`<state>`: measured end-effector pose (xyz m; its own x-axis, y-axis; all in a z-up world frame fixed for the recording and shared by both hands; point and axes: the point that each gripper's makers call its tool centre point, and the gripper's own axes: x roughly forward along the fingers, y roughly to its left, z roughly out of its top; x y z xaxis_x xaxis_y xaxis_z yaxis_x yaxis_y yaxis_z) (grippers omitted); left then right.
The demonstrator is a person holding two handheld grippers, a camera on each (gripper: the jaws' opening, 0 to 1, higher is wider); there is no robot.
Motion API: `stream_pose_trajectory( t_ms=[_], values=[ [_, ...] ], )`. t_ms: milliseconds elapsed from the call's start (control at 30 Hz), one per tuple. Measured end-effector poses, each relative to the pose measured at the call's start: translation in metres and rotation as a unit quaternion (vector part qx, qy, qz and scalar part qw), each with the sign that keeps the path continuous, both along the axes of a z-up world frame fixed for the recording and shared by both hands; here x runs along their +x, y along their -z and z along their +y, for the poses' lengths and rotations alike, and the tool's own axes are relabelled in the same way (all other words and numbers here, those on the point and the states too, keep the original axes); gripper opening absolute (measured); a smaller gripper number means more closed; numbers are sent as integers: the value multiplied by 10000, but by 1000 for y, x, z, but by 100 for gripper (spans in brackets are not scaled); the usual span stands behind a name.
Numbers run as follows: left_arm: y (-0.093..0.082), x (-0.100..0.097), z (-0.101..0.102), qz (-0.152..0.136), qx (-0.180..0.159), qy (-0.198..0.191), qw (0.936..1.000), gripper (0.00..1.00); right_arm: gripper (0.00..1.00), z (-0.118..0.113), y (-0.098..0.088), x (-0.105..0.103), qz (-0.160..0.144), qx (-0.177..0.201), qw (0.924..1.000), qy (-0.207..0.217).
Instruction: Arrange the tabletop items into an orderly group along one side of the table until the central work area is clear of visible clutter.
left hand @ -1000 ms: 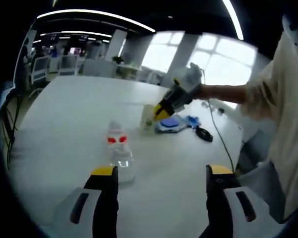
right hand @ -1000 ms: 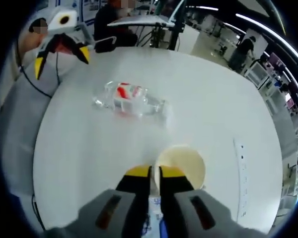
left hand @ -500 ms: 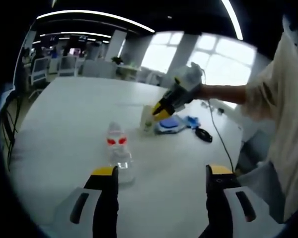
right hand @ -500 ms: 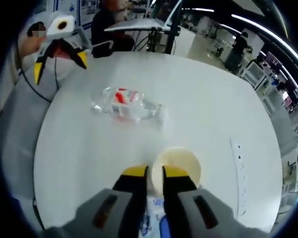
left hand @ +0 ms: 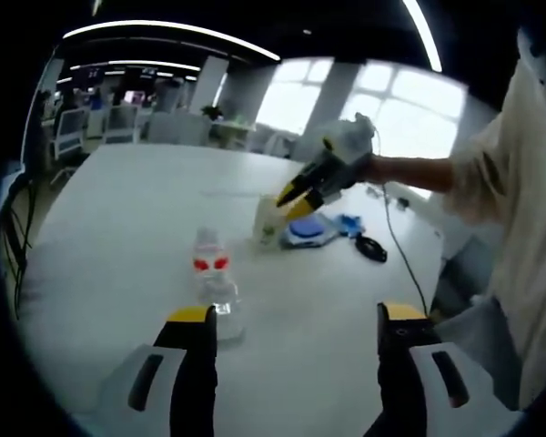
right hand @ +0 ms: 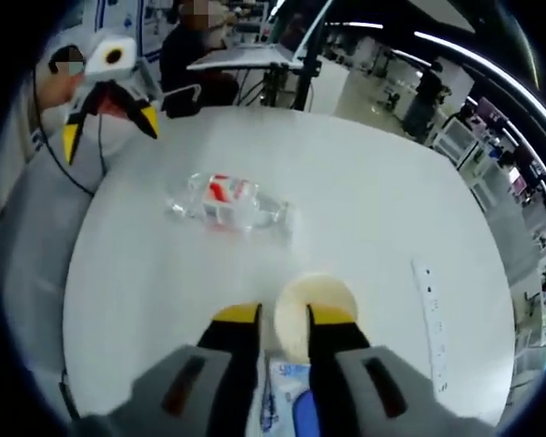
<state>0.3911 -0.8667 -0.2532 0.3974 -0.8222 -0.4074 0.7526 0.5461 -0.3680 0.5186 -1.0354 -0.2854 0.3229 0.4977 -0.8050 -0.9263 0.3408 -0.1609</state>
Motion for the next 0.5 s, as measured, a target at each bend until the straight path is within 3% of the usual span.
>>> stream_pose_trajectory(
  t_ms=[500],
  values=[
    [-11, 0, -3, -104, 28, 92, 9999, 68, 29, -1, -29, -2, -202, 379, 9988, 247]
  ],
)
